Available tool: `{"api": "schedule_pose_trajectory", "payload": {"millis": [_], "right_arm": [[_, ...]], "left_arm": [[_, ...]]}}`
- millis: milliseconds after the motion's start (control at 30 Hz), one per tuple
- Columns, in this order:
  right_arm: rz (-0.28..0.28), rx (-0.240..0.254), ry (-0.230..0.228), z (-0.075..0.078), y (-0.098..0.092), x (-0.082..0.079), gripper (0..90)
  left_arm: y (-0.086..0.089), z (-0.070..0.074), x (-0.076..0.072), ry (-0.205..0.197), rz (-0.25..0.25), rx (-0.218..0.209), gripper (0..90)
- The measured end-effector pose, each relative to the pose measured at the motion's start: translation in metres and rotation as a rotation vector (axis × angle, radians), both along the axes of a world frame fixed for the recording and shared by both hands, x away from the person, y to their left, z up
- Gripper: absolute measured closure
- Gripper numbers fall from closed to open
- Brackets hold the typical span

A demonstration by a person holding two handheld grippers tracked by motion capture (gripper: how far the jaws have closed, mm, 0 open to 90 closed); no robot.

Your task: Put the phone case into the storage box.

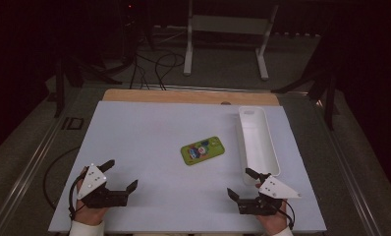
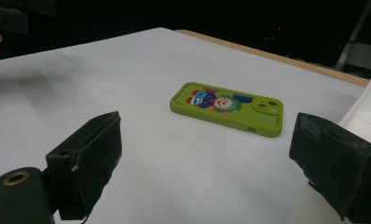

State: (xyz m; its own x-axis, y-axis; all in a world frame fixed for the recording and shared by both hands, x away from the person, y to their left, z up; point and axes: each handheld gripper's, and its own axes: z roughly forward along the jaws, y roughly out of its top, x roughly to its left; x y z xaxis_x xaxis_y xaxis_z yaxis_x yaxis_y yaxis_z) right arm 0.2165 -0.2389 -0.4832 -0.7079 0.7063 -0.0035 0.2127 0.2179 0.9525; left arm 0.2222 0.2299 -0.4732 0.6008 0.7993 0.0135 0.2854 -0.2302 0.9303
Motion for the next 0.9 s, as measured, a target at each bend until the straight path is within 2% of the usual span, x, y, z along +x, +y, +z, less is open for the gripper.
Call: {"api": "schedule_pose_trajectory", "payload": {"millis": [500, 900], "right_arm": [[-0.008, 0.002, -0.004, 0.0008, 0.0017, -0.0009, 8.9], [-0.009, 0.028, -0.004, 0.0014, 0.0019, -0.0014, 8.8]], "left_arm": [[-0.0004, 0.0001, 0.0013, 0.024, -0.009, -0.016, 0.0], [-0.0070, 0.0075, 0.0073, 0.047, -0.018, 0.001, 0.0]]}}
